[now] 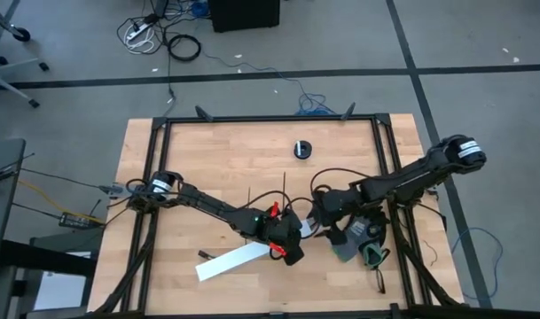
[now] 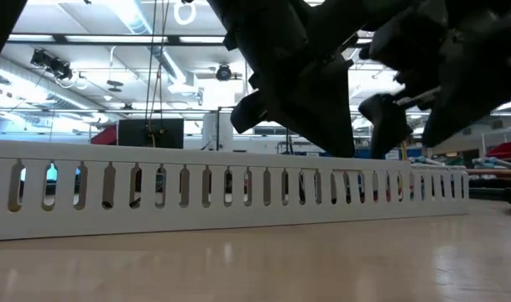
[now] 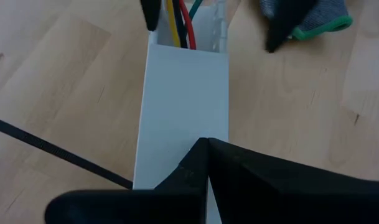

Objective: Ziptie cables
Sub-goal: Close the white cable duct

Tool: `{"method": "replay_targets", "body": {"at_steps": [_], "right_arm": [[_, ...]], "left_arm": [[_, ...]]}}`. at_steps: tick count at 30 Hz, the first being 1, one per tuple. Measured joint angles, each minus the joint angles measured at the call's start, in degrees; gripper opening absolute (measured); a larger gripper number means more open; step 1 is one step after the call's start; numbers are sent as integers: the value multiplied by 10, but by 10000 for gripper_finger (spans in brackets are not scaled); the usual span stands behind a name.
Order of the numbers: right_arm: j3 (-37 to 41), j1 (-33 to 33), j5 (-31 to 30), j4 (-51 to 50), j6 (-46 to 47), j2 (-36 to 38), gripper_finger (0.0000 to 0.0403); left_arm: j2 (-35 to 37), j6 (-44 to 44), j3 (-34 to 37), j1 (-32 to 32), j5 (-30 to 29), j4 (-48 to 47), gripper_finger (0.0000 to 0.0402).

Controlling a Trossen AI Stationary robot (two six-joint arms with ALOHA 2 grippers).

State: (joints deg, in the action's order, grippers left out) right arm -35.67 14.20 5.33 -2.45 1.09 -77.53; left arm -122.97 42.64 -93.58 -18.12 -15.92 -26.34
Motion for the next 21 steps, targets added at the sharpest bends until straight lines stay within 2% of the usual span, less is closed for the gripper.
{"method": "replay_targets", "body": {"at_steps": [7,21], "right_arm": [[-9,0,-15,-17,-3,-36,314],[-9,1,-21,-16,7,-38,308]], "left_arm": [[-1,11,0,-1,-2,-1,0],[-1,7,0,-4,-4,-2,0]]}}
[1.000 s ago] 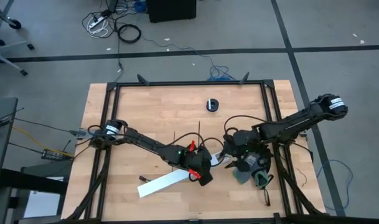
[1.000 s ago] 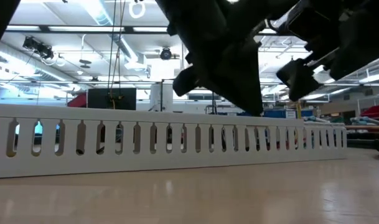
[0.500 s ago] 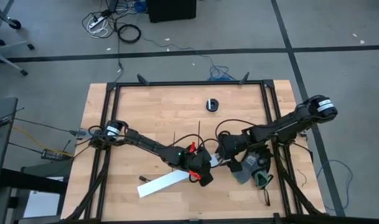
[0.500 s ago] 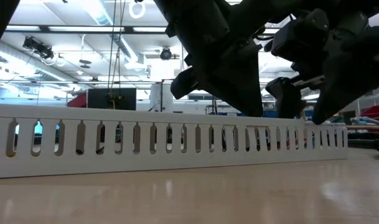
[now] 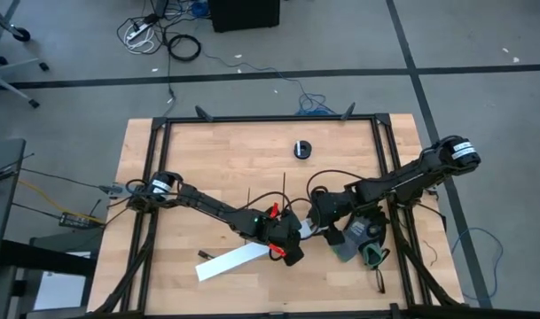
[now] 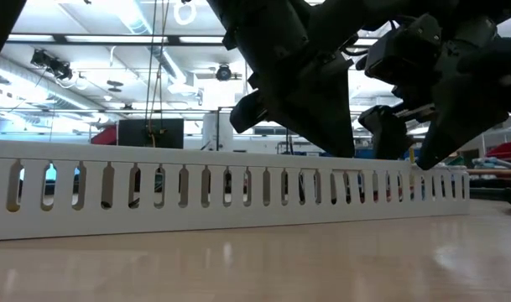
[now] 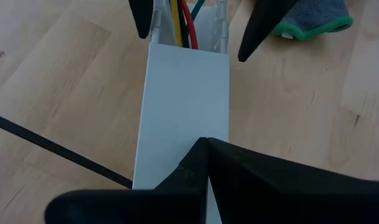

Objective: Ziptie cables
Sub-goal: Close the white cable duct

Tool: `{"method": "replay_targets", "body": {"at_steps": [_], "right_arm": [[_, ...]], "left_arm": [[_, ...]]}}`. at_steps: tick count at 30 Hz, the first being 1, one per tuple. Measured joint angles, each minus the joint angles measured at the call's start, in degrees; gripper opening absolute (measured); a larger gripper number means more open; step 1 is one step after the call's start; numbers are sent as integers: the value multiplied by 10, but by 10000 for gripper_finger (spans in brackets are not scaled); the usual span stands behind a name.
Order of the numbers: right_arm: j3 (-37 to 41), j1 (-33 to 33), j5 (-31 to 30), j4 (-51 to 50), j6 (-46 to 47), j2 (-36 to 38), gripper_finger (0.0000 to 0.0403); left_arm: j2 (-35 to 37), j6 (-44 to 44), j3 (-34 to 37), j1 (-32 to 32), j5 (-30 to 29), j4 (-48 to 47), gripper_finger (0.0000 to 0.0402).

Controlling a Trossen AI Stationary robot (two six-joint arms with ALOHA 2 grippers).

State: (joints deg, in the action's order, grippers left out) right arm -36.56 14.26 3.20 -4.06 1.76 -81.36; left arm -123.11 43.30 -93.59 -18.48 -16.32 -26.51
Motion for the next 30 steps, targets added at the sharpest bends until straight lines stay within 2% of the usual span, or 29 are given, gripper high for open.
{"method": "replay_targets", "body": {"at_steps": [25,30], "right_arm": [[0,20,-25,0,-2,0,307],[0,33,-50,1,-22,0,307]], "left_arm": [[-1,-6,1,0,5,5,0],[-1,-6,1,0,5,5,0]]}}
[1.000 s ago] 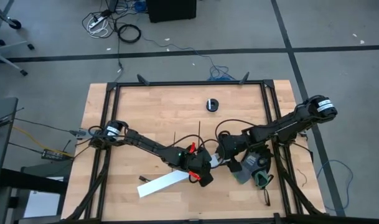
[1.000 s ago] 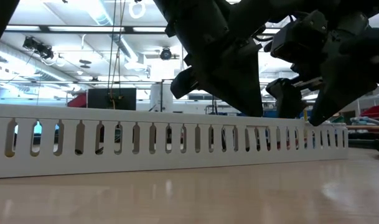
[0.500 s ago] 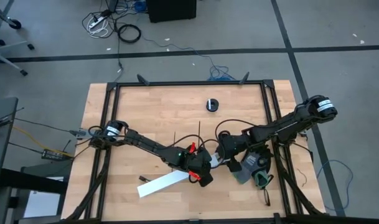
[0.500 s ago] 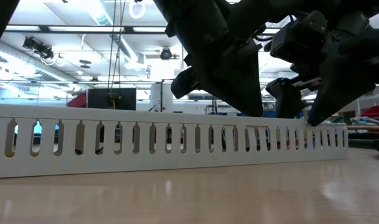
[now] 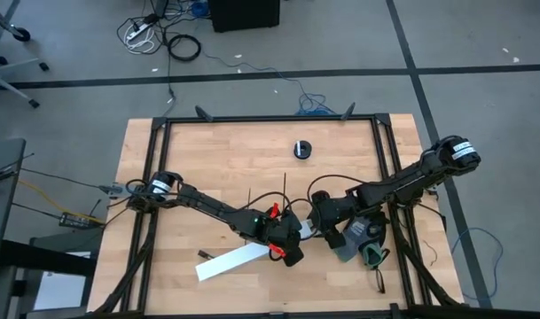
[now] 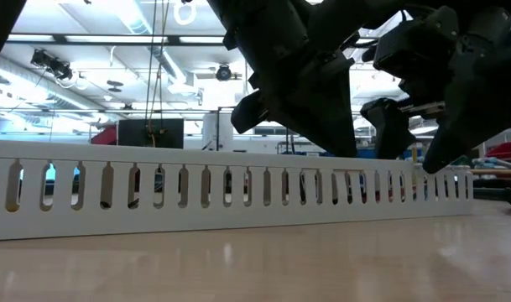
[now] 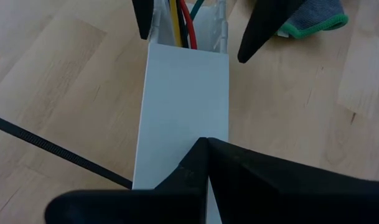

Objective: Ziptie cables
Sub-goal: Close the white cable duct

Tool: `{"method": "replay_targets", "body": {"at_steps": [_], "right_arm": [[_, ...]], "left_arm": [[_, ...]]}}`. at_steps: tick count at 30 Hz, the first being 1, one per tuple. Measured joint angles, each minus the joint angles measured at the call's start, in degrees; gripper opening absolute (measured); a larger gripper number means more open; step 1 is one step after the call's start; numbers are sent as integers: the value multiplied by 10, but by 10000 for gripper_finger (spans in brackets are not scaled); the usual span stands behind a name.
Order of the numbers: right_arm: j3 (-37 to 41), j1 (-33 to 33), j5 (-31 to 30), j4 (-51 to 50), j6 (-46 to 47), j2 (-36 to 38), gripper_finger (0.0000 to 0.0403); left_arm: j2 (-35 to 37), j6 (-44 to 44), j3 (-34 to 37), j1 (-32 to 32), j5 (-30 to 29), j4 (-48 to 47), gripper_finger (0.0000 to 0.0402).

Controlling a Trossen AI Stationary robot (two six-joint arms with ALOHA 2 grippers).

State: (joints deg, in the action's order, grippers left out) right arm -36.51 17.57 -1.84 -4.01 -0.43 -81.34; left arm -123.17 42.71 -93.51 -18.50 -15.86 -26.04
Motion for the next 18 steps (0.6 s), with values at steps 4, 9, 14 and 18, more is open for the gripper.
{"method": "replay_targets", "body": {"at_steps": [4,9,14,18], "right_arm": [[0,5,-15,0,-27,0,307],[0,8,-17,0,-43,0,307],[0,8,-21,0,-45,0,307],[0,8,-35,0,-47,0,307]], "left_arm": [[0,0,0,0,0,0,0],[0,0,0,0,0,0,0],[0,8,0,0,0,0,0],[0,9,0,0,0,0,0]]}}
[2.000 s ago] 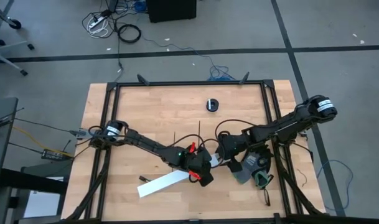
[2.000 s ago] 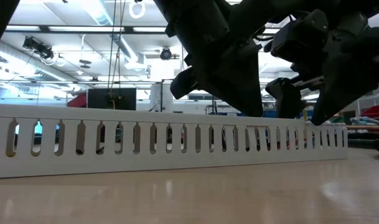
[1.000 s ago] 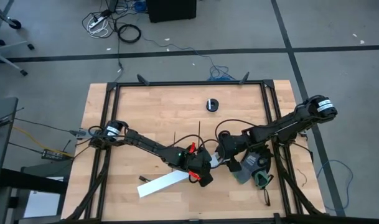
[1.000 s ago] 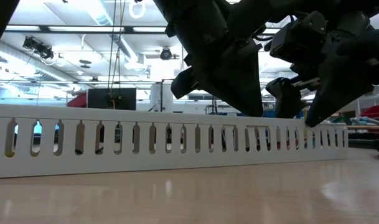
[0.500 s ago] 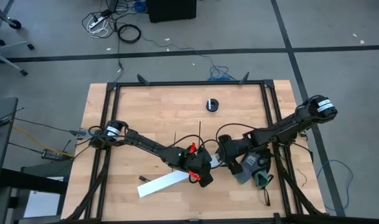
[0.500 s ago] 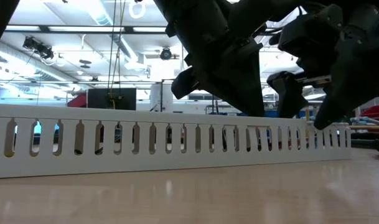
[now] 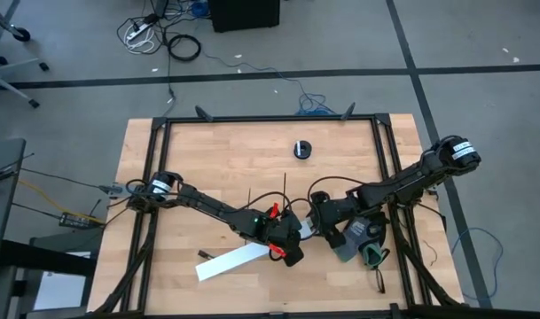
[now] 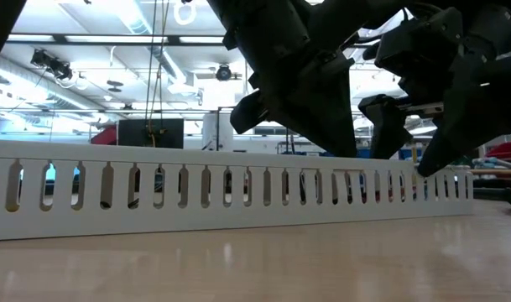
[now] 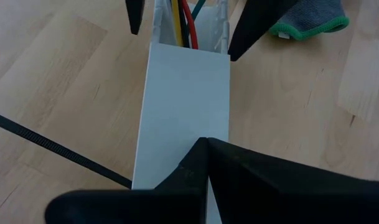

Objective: Ziptie cables
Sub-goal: Close the white cable duct

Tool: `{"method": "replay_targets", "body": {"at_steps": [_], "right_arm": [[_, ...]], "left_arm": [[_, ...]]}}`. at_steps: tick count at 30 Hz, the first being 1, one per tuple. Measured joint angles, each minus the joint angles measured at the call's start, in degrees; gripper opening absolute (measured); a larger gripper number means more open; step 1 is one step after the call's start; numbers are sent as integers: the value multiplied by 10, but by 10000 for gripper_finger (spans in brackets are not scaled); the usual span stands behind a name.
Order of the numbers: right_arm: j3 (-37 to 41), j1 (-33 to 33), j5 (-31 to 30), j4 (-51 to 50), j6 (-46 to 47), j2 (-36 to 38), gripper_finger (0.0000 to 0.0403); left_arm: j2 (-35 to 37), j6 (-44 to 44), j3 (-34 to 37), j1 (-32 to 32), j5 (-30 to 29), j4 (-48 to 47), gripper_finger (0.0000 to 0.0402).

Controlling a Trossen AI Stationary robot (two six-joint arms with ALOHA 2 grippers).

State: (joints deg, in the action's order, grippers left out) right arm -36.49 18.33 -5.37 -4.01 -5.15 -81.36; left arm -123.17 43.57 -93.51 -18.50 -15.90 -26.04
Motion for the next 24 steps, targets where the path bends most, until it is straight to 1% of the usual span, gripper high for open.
{"method": "replay_targets", "body": {"at_steps": [4,6,13,16,19,24], "right_arm": [[0,0,0,0,0,0,302],[0,0,0,-1,0,0,292],[0,0,2,-1,4,0,224],[0,0,4,-1,9,0,200],[0,0,7,1,10,0,191],[1,0,10,16,27,-1,196]], "left_arm": [[0,0,0,0,0,0,0],[0,0,0,0,0,0,0],[0,0,0,0,-1,0,0],[0,0,0,0,-1,0,0],[0,0,0,0,-1,1,0],[0,-11,0,0,1,5,0]]}}
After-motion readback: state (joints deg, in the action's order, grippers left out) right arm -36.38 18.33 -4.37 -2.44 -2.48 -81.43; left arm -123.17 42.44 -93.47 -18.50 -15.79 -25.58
